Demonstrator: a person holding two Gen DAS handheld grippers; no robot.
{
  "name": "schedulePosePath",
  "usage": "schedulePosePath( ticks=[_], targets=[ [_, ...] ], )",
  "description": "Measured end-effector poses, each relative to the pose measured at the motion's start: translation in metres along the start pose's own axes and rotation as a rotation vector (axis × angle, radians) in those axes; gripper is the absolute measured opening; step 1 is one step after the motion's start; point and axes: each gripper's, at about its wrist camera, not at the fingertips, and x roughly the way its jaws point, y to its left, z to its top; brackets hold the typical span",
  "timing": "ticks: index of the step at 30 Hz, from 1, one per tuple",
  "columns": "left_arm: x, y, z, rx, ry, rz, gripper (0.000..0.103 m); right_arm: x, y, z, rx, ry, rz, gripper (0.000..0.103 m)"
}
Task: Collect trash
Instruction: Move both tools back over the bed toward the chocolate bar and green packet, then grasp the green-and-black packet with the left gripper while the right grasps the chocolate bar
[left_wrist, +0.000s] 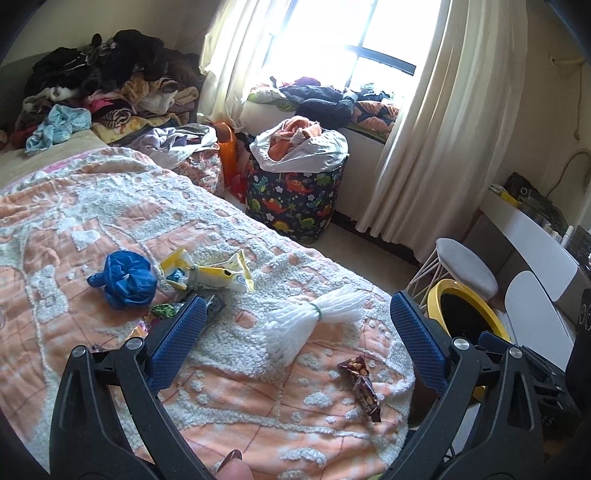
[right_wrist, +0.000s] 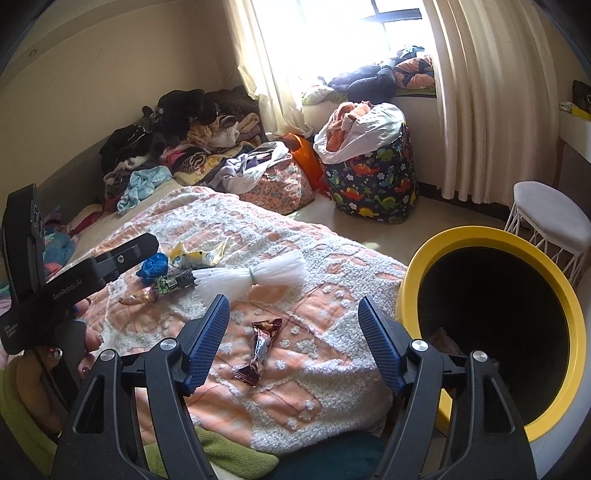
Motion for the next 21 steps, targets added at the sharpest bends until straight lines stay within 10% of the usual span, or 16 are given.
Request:
schedulePosePath(
  ticks=[13, 21],
  targets=[
    [0.009, 0.041, -0.003, -0.049, 0.033, 0.04, 0.091, 0.021, 0.013, -0.008, -0.009, 0.062, 0.025, 0.07],
    [0.033, 0.047, 0.001, 0.003, 0.114, 0.074, 0.065, 0.045, 0.018, -0.013, 0.007, 0.123, 0.05, 0.07]
  ],
)
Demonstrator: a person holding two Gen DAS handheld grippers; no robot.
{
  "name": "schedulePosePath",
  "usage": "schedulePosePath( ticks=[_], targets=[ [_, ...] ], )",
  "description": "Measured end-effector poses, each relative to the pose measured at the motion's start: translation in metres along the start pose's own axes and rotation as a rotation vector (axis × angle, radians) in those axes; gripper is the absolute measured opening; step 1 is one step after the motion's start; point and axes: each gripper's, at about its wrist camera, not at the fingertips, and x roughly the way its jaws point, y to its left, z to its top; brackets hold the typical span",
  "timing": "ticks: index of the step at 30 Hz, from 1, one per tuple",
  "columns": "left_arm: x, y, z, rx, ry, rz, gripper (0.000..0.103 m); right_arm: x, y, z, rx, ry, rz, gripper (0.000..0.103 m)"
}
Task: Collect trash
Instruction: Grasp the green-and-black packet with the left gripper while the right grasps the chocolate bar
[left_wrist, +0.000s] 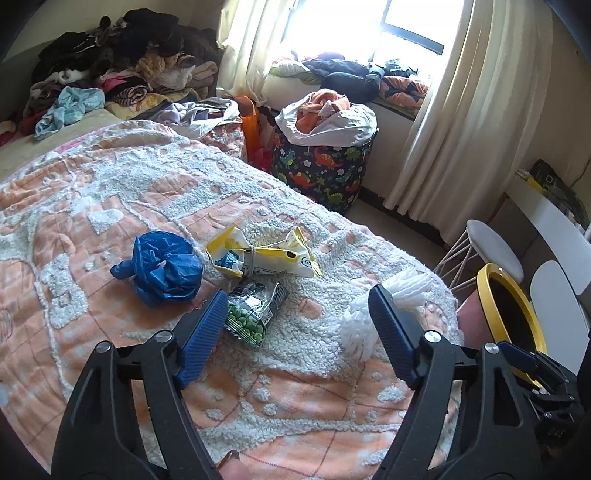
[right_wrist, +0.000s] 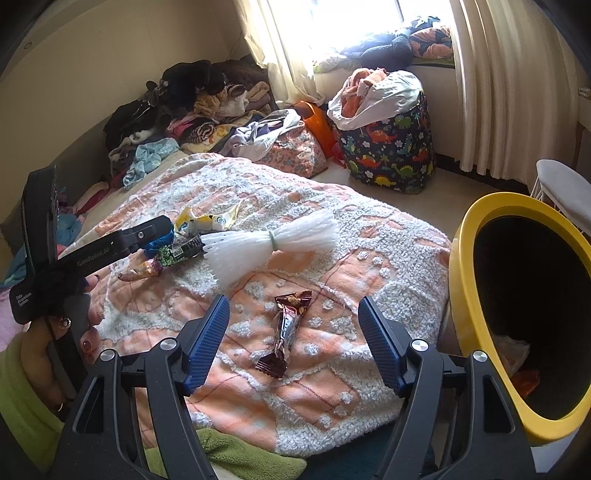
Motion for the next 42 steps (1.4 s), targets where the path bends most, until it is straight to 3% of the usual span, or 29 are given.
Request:
schedulePosePath(
  ticks=[8, 14, 18, 24, 31, 34, 36, 42],
  targets=[
    [0.021, -0.004, 0.006, 0.054, 0.059, 0.028, 0.047, 0.019, 0.004, -0.002, 0.015, 0.047, 0.018, 0.07],
    [0.036, -0.008, 0.005, 0.101, 0.112, 0.045, 0.047, 0.035, 0.006, -0.001, 0.014, 0.082, 0.021, 0.068],
    [0.046, -0.004, 0.002, 0.084, 0.154, 0.058, 0.046, 0.048, 0.008, -0.002, 0.016, 0.115, 0.025, 0.061],
    [0.053, -0.004, -0.003, 0.097, 0.181, 0.073, 0.045, 0.071, 0.009, -0.011, 0.036, 0.192, 0.027, 0.037],
    [0.06, -0.008, -0.007, 0.142, 0.194, 0.131, 0.045, 0.067, 0.003, -0.015, 0.044, 0.195, 0.032, 0.022],
    [0.066, -0.013, -0.01, 0.194, 0.194, 0.186, 0.032, 0.064, -0.001, -0.017, 0.051, 0.192, 0.037, 0.021],
    [0.068, -0.012, -0.011, 0.201, 0.197, 0.21, 0.015, 0.063, 0.0, -0.017, 0.047, 0.191, 0.039, 0.021],
    [0.06, -0.007, -0.009, 0.168, 0.166, 0.179, 0.004, 0.061, -0.001, -0.015, 0.045, 0.184, 0.06, 0.015]
  ],
)
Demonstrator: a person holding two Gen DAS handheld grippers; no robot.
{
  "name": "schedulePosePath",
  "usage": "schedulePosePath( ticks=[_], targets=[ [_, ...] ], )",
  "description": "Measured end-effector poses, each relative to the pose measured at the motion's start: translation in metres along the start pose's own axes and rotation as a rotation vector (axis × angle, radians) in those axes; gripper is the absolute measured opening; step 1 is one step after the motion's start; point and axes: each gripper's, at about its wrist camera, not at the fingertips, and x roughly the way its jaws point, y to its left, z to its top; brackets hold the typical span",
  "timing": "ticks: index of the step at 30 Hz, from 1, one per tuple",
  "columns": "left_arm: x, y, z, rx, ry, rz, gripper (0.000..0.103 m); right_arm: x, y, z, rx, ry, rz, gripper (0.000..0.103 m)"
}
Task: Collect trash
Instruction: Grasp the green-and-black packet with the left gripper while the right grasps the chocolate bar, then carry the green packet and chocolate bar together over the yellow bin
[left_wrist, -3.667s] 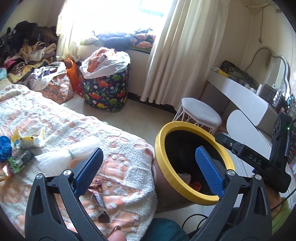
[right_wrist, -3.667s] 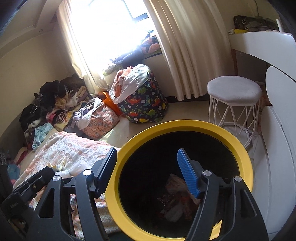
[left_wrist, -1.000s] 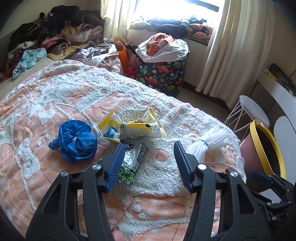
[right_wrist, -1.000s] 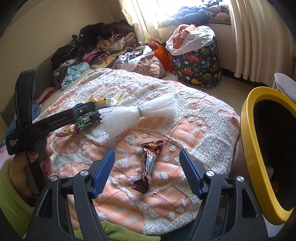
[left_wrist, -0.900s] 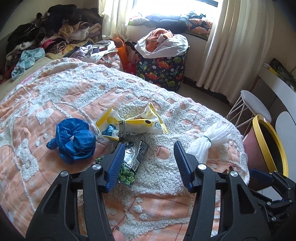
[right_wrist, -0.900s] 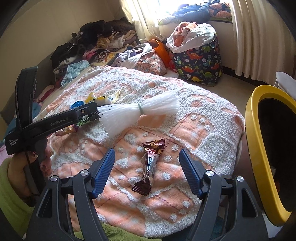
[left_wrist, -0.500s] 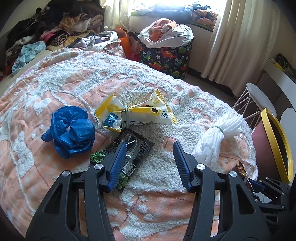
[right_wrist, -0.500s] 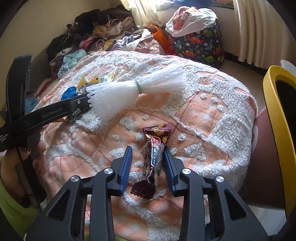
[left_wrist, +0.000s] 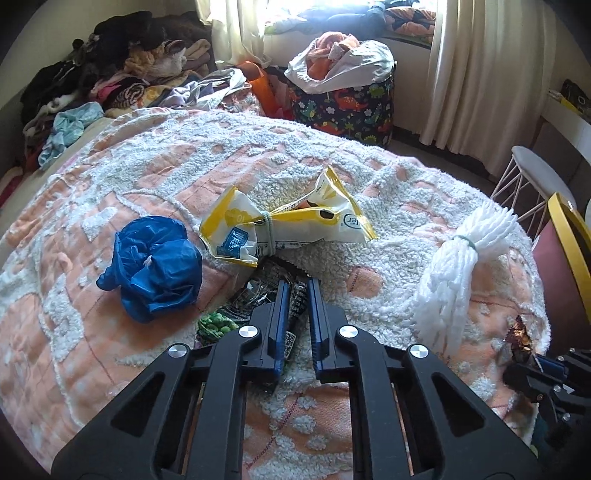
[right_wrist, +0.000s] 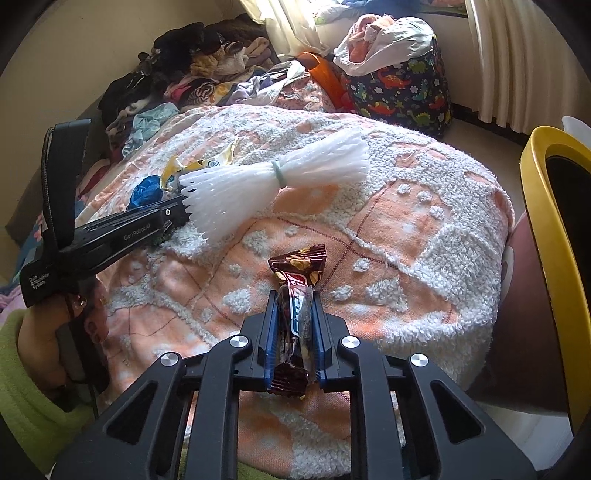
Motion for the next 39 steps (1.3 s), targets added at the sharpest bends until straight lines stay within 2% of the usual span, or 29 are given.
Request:
schedulePosePath(
  ticks=[9, 12, 33, 39],
  targets=[
    [-0.025, 0.01, -0.008, -0.137, -0.028, -0.157, 0.001, -0.018, 0.002, -0.005, -0.015, -0.039, 0.027, 0.014],
    [-0.036, 0.006, -0.009, -0.152, -0.045, -0.197, 0.001, -0.024, 0.001, -0.004, -0.015, -0.051, 0.035, 0.014],
    [-0.093, -0.035, 0.007, -0.1, -0.157, -0.333, 0.001, -0.067, 0.0, 0.0, -0.038, -0.126, 0.033, 0.014],
    [-0.102, -0.052, 0.013, -0.073, -0.171, -0.364, 0.001, -0.082, -0.007, 0.004, -0.013, -0.181, 0.037, 0.014]
  ],
)
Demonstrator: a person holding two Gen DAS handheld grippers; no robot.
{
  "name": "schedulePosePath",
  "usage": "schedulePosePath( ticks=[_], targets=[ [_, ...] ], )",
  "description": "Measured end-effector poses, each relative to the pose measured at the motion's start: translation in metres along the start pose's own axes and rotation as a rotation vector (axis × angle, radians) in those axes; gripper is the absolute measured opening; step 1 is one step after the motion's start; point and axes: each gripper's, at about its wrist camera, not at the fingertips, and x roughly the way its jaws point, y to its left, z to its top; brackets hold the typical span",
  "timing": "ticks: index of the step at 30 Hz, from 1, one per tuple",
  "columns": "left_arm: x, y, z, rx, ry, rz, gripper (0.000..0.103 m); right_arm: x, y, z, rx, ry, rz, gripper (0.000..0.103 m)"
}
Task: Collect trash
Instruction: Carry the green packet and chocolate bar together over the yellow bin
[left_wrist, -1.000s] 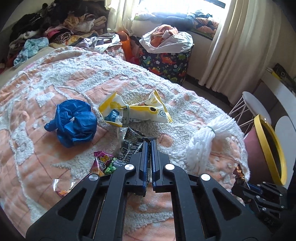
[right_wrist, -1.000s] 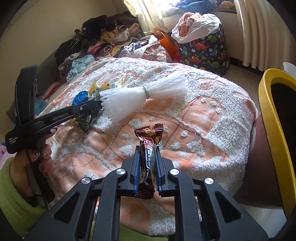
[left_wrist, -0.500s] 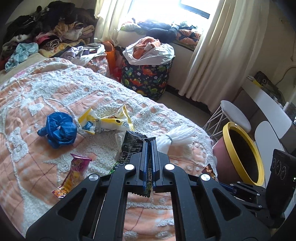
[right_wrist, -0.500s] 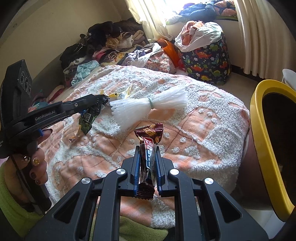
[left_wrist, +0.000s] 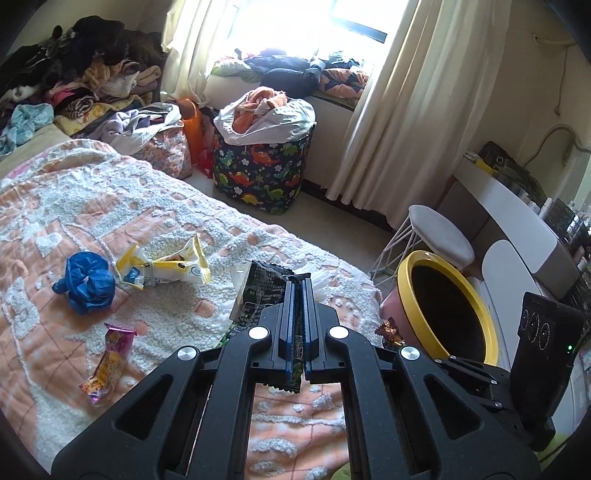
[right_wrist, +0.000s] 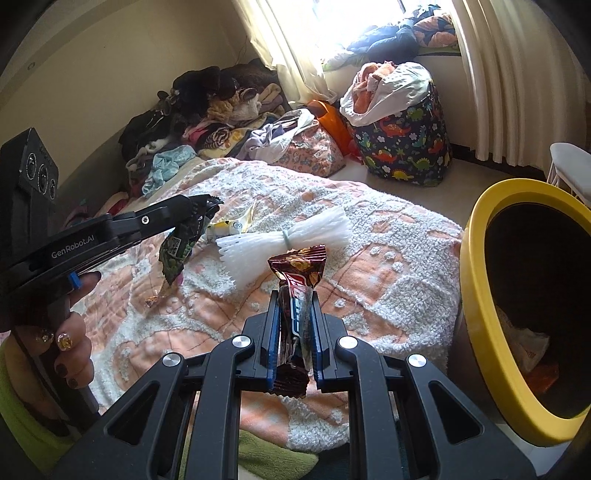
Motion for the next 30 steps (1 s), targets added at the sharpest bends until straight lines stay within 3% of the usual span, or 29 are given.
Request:
schedulePosePath(
  ticks=[14, 30],
  targets=[
    [0.006, -0.047, 0.005, 0.088, -0.007, -0.053, 0.001, -0.034, -0.026, 0.011, 0.033, -0.08, -0.038, 0.014],
    [0.01, -0.071, 0.005, 0.127, 0.0, -0.098, 0.001, -0.056, -0.055, 0.016, 0.083, -0.135, -0.069, 0.014]
  ],
)
